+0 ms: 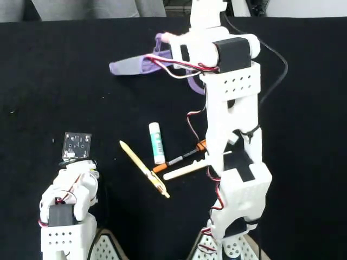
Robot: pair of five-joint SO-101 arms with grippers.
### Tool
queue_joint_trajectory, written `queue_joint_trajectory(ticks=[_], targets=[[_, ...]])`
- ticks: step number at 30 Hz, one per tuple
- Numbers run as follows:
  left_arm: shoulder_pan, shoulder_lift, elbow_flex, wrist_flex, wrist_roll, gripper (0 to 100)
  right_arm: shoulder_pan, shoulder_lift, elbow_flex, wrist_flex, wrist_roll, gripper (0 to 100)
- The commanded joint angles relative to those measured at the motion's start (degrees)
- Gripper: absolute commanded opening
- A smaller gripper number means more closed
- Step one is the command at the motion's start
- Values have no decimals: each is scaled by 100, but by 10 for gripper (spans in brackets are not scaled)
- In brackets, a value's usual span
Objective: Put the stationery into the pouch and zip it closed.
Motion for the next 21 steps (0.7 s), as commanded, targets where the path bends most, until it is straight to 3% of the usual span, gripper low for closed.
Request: queue_joint_trajectory(ticks=[1, 15, 21], targets=[[84, 9, 127, 18, 26, 30, -79, -312, 365, 176, 176, 38], [84, 9, 127, 18, 26, 30, -369, -2026, 3292, 114, 290, 38], [84, 9, 127, 18, 26, 30, -422, -2782, 4541, -413, 299, 38]])
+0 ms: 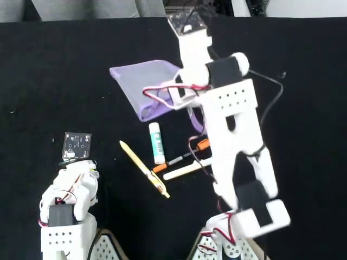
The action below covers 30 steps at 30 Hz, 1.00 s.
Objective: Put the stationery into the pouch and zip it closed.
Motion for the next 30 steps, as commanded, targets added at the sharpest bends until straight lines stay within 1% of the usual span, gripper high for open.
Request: queue_joint_trajectory(ticks=[1, 4, 9, 11, 14, 22, 30], targets=[[84, 9, 127, 18, 26, 30, -88, -708, 646, -448, 53, 38], [84, 9, 127, 18, 26, 30, -88, -1130, 1446, -993, 62, 38], [84, 9, 127, 18, 26, 30, -88, -1771, 2800, -2418, 62, 38], [84, 9, 127, 18, 26, 30, -88, -1921, 3152, -2813, 62, 38], [84, 9, 127, 18, 26, 30, -88, -2070, 3451, -3059, 26, 38], [84, 9, 127, 18, 26, 30, -88, -2396, 4163, -3270, 35, 38], [84, 9, 127, 18, 26, 30, -97, -3240, 5244, -4255, 18, 38]])
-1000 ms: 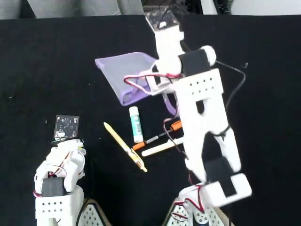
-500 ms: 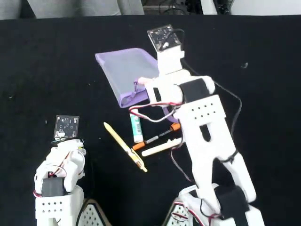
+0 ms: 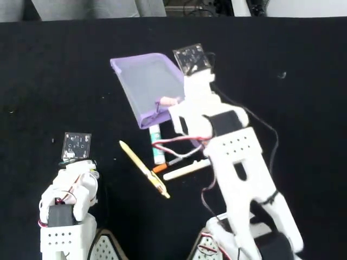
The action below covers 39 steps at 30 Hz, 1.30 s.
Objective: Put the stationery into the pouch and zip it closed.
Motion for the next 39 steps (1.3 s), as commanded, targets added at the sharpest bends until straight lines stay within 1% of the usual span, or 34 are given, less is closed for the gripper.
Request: queue_joint_trajectory(ticks=[1, 7, 10, 16, 19, 22, 24, 27, 30, 37, 39], targets=[[84, 9, 127, 18, 26, 30, -105, -611, 242, -431, 0, 38], [119, 9, 127, 18, 26, 30, -765, -1367, 1086, -1064, 26, 38], [154, -18, 127, -35, 26, 30, -949, -1780, 1473, -1327, 44, 38], [927, -18, 127, 9, 26, 30, -923, -2448, 1851, -1459, 62, 38], [1200, -26, 101, -44, 9, 30, -941, -2668, 2070, -1609, 62, 38], [1481, -26, 57, -413, -9, 30, -932, -2800, 2229, -1732, 88, 38], [1525, -26, 31, -747, -18, 30, -949, -2844, 2290, -1758, 264, 38], [1508, -26, -40, -1125, -18, 30, -958, -2862, 2308, -1758, 325, 38], [1534, -26, -242, -1125, -18, 30, -958, -2862, 2316, -1758, 299, 38], [1560, -26, -1156, -1178, -18, 32, -958, -2862, 2369, -1767, 299, 38], [1543, -26, -1262, -1292, -9, 72, -1029, -2862, 2369, -1767, 325, 38]])
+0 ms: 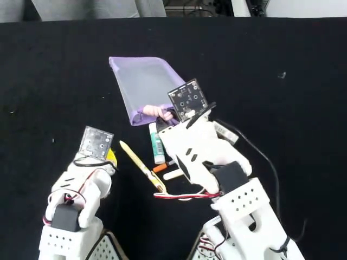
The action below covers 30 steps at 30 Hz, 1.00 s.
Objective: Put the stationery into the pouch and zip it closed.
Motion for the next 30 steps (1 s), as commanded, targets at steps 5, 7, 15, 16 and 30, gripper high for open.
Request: queue_joint_trajectory(ticks=[5, 7, 15, 16, 30], targets=[[-4, -26, -127, -870, 571, 244, -510, -189, 224, -387, 70, 38], [-13, -26, 75, -1169, 1029, 265, -536, -189, 347, -554, 70, 38], [-224, -26, 330, -1530, 1336, 278, -536, -189, 382, -598, 70, 38], [-330, -26, 295, -1530, 1345, 278, -536, -189, 382, -598, 70, 38], [-664, -26, -198, -1512, 1345, 278, -536, -189, 400, -624, 70, 38]])
